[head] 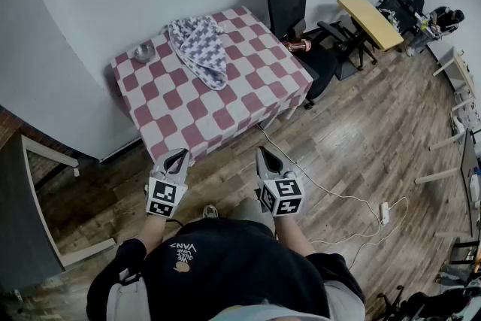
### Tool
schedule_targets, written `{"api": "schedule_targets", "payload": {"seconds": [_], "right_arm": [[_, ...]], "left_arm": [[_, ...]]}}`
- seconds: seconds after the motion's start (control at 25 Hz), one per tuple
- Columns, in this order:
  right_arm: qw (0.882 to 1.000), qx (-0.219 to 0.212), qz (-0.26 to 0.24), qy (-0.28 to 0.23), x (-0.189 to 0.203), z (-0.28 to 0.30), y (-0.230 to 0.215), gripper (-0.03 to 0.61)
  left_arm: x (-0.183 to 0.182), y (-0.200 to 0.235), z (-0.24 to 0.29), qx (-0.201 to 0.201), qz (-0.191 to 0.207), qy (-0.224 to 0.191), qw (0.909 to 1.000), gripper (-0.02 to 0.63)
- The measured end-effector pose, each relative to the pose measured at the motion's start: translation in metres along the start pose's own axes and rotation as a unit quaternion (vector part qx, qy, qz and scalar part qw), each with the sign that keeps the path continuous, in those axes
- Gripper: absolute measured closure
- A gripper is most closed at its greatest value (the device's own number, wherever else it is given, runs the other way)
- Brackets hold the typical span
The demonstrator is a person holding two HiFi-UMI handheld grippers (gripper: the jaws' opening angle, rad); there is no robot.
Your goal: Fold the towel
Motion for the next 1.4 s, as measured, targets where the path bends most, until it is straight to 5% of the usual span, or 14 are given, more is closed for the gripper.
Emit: {"api": "schedule_targets", "payload": {"seconds": [0.2,0.32,0.96,1.4], "right_arm": [[0.999,-0.036,0.005,-0.023,-0.004,0.018,-0.023,0.574],[0.999,-0.052,-0.001,-0.016,-0.007,0.039,-0.041,0.495],[0.978,-0.189,-0.086,-0.007,-0.082,0.154,-0.188,0.463],[0.958,-0.247,-0.146,0.002,-0.113,0.22,-0.223,0.463]], "left_arm": [[-0.006,-0.007,0.022,0.007,-0.005,-0.018,0.9998,0.572],[-0.009,-0.008,0.038,-0.012,-0.013,-0.013,0.9998,0.436],[-0.061,-0.055,0.156,-0.153,-0.065,0.02,0.9858,0.411],[-0.064,-0.062,0.194,-0.195,-0.094,0.066,0.974,0.41]]}}
Point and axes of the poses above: the fingertips, and each gripper's own axes: z forward along the fingers, y to its left, x out of its underside, the point moved 10 cm from there along -z, backward along the fingers, and after that the axes turned 3 degrees about -z, right-handed, at the moved point
